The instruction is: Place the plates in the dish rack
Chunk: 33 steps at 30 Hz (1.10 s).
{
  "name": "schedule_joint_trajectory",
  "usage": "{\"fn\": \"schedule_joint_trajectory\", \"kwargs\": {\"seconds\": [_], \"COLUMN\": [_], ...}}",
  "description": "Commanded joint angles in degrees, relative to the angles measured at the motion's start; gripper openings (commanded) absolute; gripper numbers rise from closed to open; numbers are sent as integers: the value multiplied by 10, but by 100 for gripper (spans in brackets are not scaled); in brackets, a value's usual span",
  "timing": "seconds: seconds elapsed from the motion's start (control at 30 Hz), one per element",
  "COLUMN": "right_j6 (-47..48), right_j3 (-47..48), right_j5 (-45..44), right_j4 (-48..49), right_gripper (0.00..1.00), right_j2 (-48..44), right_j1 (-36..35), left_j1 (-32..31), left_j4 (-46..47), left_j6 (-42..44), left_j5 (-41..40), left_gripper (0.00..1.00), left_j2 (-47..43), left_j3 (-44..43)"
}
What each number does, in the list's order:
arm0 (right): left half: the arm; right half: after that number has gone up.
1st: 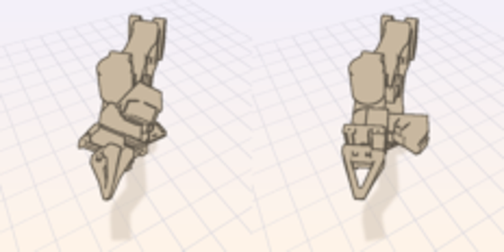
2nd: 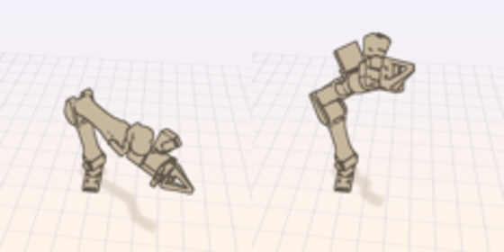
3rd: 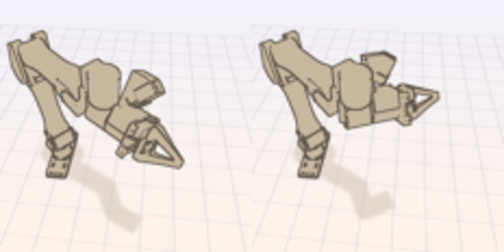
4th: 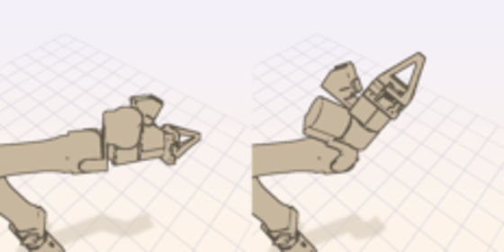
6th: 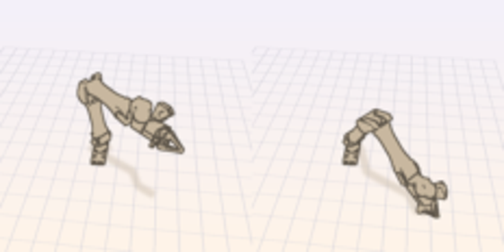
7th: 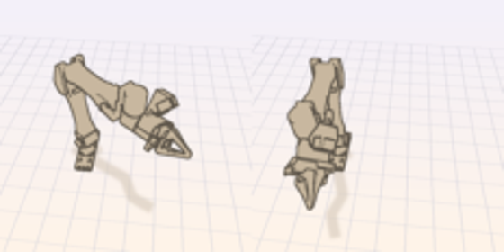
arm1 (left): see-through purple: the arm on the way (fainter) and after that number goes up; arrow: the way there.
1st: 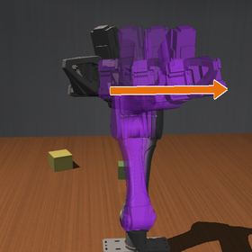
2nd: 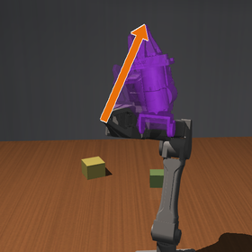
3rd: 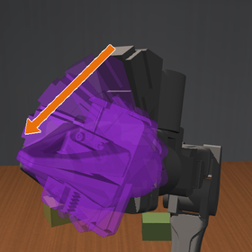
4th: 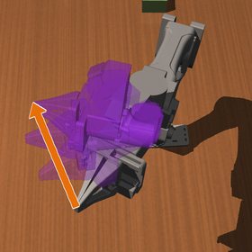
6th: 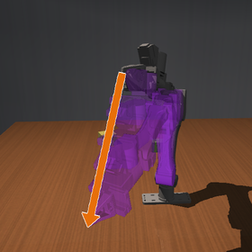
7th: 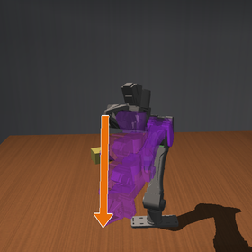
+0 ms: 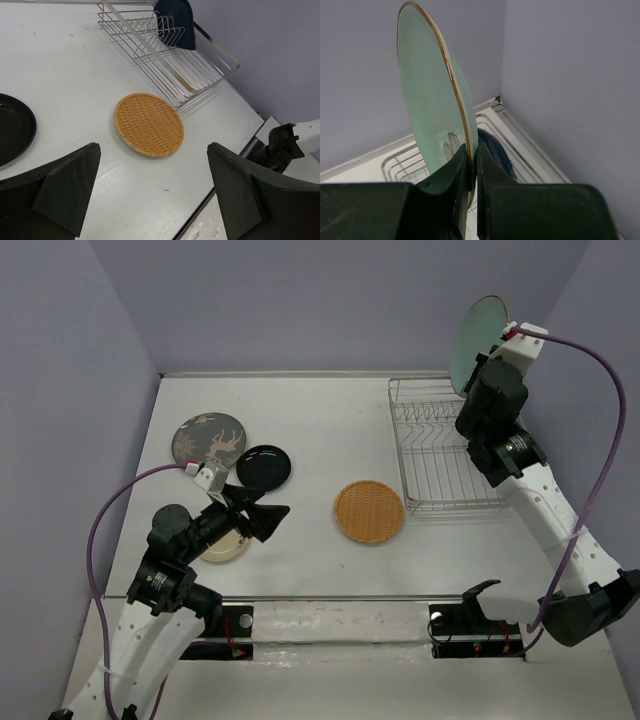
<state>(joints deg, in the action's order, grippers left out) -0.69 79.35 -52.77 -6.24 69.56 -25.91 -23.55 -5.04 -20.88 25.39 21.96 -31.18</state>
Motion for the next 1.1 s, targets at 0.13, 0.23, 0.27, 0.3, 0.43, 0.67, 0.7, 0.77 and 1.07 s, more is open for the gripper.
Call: {"fn": "schedule_joint_trajectory", "kwargs": {"seconds": [0.13, 0.23, 0.27, 0.3, 0.43, 0.67, 0.7, 0.77, 1.07], "right_j6": [104, 128, 135, 136, 128, 119, 118, 112, 97], "right_j3": [73, 80, 86, 91, 71, 57, 57, 54, 16], "right_j5": [47, 61, 73, 72, 90, 130, 135, 148, 166], "right_j4": [64, 47, 34, 25, 18, 9, 7, 4, 10], "right_gripper": [7, 7, 7, 7, 7, 7, 7, 7, 7], "right_j2": [58, 88, 97, 105, 127, 164, 167, 172, 192], "right_j1": [107, 127, 132, 140, 156, 202, 211, 216, 221], "left_j1": [-8, -11, -12, -13, -12, -16, -17, -17, -17], "left_j4": [17, 18, 18, 18, 17, 18, 18, 18, 18], "left_j6": [0, 0, 0, 0, 0, 0, 0, 0, 1], "left_j5": [-1, 1, 1, 1, 2, 2, 1, 1, -3], "left_gripper": [99, 99, 99, 99, 99, 99, 99, 99, 99], "left_j2": [-11, -9, -7, -6, -2, 3, 5, 5, 20], "left_j3": [-10, -9, -10, -9, -9, -8, -8, -8, -9]}}
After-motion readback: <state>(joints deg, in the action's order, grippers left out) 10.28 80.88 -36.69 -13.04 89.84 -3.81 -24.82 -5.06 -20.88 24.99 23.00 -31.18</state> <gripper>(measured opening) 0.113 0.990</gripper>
